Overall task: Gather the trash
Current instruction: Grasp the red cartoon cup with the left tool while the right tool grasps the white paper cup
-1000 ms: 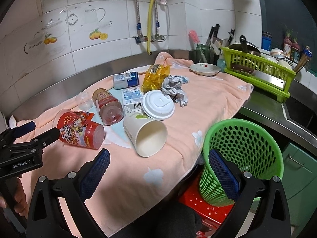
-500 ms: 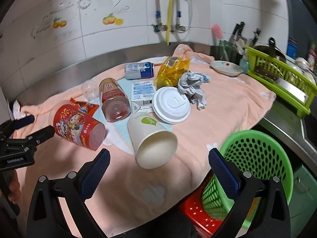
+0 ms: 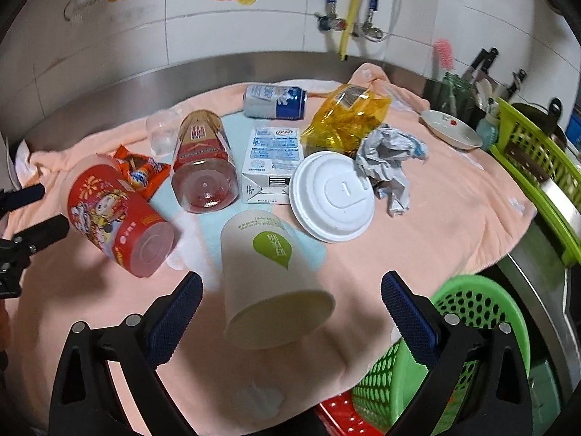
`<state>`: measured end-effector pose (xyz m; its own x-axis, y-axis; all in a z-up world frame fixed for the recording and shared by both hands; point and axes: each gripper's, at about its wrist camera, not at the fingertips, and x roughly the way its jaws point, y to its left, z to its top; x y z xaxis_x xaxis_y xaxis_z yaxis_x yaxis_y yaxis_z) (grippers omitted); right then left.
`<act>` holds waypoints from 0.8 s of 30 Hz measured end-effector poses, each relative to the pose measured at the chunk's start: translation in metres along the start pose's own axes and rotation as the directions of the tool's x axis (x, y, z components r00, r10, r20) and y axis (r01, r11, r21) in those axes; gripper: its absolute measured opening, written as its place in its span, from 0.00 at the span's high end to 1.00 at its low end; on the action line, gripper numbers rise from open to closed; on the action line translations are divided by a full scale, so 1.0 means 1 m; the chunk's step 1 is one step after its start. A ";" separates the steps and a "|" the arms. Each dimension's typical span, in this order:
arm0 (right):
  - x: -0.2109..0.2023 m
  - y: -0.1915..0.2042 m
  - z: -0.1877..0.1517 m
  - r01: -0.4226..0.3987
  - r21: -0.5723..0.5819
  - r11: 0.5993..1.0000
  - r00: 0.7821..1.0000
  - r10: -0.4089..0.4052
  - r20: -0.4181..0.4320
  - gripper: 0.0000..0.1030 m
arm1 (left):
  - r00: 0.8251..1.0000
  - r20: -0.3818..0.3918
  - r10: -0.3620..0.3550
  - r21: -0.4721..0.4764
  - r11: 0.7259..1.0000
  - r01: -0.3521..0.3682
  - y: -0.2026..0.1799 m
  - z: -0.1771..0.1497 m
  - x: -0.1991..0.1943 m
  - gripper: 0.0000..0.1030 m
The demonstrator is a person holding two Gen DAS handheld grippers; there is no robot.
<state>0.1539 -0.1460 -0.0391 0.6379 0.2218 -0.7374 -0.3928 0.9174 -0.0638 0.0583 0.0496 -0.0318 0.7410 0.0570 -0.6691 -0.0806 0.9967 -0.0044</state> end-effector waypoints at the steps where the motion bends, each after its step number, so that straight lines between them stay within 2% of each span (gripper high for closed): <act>1: 0.003 -0.001 0.001 -0.005 -0.005 1.000 1.000 0.005 -0.008 0.07 | 1.000 -0.001 -0.002 0.002 1.000 0.002 0.000 0.001 0.001 0.05; 5: 0.016 0.001 0.008 -0.024 -0.033 0.999 0.999 0.023 -0.039 0.09 | 1.000 0.002 -0.012 0.001 1.000 0.012 0.003 0.005 0.003 0.05; 7: 0.022 0.003 0.010 -0.030 -0.052 0.998 0.998 0.027 -0.059 0.18 | 1.000 0.005 -0.022 0.016 1.000 0.022 0.002 0.007 0.004 0.05; 11: 0.033 0.005 0.012 -0.037 -0.065 0.997 0.995 0.031 -0.091 0.22 | 0.999 0.013 -0.048 0.043 0.998 0.048 0.005 0.010 0.006 0.05; 15: 0.037 0.005 0.011 -0.049 -0.064 0.997 0.994 0.042 -0.104 0.26 | 0.996 0.001 -0.089 0.024 0.996 0.089 0.012 0.013 0.013 0.05; 18: 0.039 0.006 0.010 -0.060 -0.062 0.996 0.992 0.053 -0.115 0.32 | 0.994 -0.001 -0.107 0.034 0.994 0.107 0.012 0.016 0.016 0.05; 24: 0.039 0.007 0.009 -0.057 -0.064 0.996 0.992 0.049 -0.120 0.33 | 0.994 0.037 -0.107 0.152 0.983 0.101 0.002 0.023 0.012 0.05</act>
<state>0.1818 -0.1281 -0.0618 0.5342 0.2255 -0.8148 -0.4699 0.8804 -0.0645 0.0823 0.0536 -0.0222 0.7696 -0.0483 -0.6367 0.0968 0.9944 0.0417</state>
